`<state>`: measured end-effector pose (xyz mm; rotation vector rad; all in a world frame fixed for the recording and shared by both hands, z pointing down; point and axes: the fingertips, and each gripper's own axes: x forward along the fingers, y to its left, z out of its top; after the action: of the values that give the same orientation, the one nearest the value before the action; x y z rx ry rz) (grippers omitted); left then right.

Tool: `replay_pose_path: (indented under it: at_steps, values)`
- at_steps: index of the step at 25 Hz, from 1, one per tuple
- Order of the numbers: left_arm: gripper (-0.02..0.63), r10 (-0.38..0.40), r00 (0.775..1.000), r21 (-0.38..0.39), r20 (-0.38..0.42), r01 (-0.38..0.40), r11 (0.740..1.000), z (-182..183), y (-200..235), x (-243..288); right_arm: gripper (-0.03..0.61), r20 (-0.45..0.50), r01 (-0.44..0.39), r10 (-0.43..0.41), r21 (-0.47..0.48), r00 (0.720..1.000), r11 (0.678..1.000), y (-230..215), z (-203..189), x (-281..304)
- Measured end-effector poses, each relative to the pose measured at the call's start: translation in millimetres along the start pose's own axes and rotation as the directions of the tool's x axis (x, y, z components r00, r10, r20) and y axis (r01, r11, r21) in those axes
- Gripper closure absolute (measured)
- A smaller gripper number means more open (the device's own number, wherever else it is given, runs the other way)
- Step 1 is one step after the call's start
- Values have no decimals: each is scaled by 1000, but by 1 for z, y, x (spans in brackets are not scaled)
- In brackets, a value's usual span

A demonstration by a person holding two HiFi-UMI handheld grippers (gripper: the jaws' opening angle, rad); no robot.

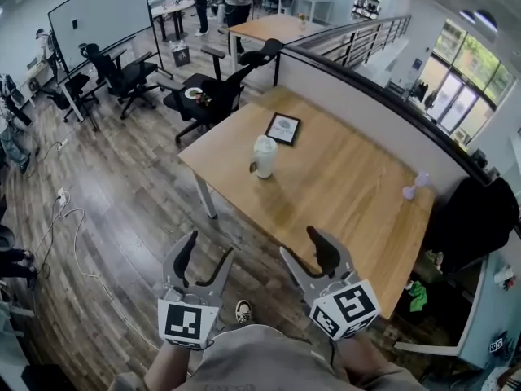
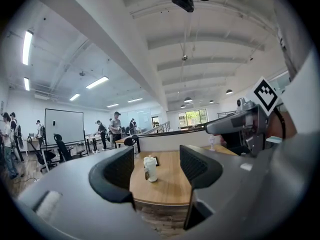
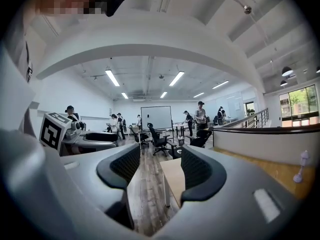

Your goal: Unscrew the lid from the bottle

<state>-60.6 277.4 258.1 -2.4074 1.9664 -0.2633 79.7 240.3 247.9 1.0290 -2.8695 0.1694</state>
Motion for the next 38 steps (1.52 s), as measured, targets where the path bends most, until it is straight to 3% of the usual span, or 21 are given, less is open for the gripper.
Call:
replay_pose_path:
  at_steps: [3,8,14,20,24,27,38]
  values:
    - [327,-30,999,-13,-11,30,999,-6,21,17,336,-4,21,-21,5,1000,1000,-4,2,30]
    - [324,-70,998,29,9,70,997,-14,48,37,336,-13,49,-48,10,999,999,-11,5,65]
    - [315,-80,996,-49,-34,78,996,-24,67,51,336,-35,67,-66,6,997,998,-16,4,93]
    - [311,-94,995,-34,-10,94,995,-23,79,81,336,-65,68,-67,13,996,998,-34,-5,117]
    - [301,-113,994,-22,7,113,993,-22,87,110,336,-81,72,-70,17,994,997,-55,-7,139]
    - [295,-123,992,-75,14,124,989,-20,92,133,336,-89,69,-66,24,994,997,-74,-8,161]
    - [282,-159,985,-86,-65,153,984,-36,118,254,335,-150,55,-41,92,988,994,-158,-24,252]
